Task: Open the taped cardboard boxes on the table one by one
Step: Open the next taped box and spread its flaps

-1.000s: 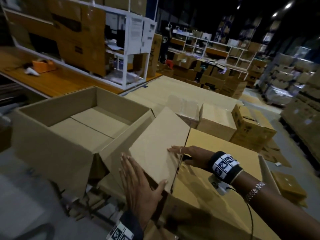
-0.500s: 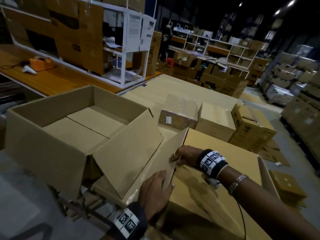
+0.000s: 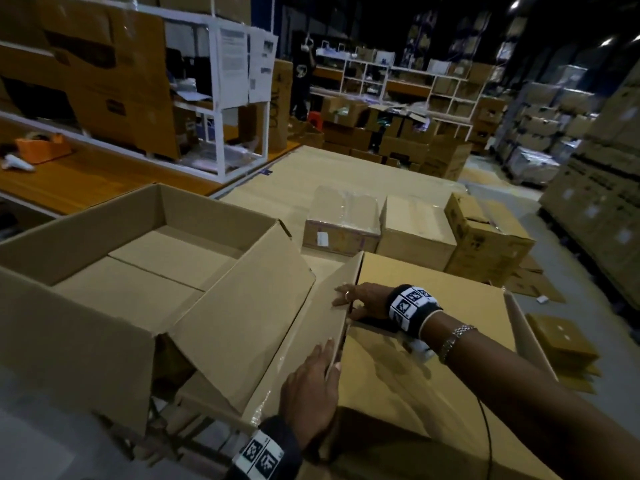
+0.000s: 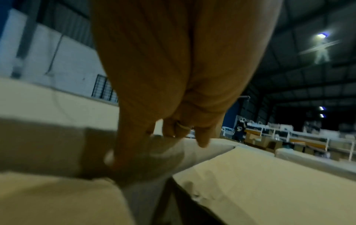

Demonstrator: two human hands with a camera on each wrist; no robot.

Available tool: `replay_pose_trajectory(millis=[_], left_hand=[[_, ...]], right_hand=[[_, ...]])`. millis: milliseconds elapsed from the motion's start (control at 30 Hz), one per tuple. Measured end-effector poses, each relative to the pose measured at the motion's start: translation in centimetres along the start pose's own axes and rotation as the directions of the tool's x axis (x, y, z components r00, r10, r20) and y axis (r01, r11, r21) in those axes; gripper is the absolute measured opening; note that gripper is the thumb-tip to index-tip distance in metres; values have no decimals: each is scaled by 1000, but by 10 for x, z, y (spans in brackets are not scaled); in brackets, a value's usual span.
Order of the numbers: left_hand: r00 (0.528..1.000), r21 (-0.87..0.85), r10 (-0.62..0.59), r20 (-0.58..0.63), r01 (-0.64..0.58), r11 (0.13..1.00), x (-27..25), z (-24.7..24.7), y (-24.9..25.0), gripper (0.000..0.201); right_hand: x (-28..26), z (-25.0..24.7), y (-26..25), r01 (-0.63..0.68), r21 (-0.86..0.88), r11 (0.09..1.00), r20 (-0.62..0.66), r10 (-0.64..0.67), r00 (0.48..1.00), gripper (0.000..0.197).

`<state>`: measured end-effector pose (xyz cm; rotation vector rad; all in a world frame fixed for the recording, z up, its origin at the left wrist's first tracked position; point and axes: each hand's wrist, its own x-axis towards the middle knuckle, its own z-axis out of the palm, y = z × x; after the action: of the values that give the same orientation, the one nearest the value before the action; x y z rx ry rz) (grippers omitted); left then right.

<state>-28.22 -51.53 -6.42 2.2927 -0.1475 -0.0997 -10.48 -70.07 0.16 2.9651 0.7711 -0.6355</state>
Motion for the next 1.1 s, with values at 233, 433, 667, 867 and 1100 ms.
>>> replay_pose_trajectory(millis=[233,433,667,867,1100], left_hand=[[990,17,91,107,-93,996,18,-23,2,69],[974,-2,199,105,-200,980,33,-39,22,75],[951,17,302,68,-304,953,39,-54,63,71],[917,-241,399,-16,-391,888,23,-81,93,58],[854,-632,462,239,-224,742,-12,-97,84,78]], right_hand=[[-104,9,7,-67,213,975,35,61,998,58],[-185,48,52,-251,406,878,33,261,965,63],[-213,32,36,-422,326,846,-208,500,841,35],[-281,-8,-32,-323,356,877,-483,468,740,30],[-356,20,-125,-241,447,861,-536,474,699,6]])
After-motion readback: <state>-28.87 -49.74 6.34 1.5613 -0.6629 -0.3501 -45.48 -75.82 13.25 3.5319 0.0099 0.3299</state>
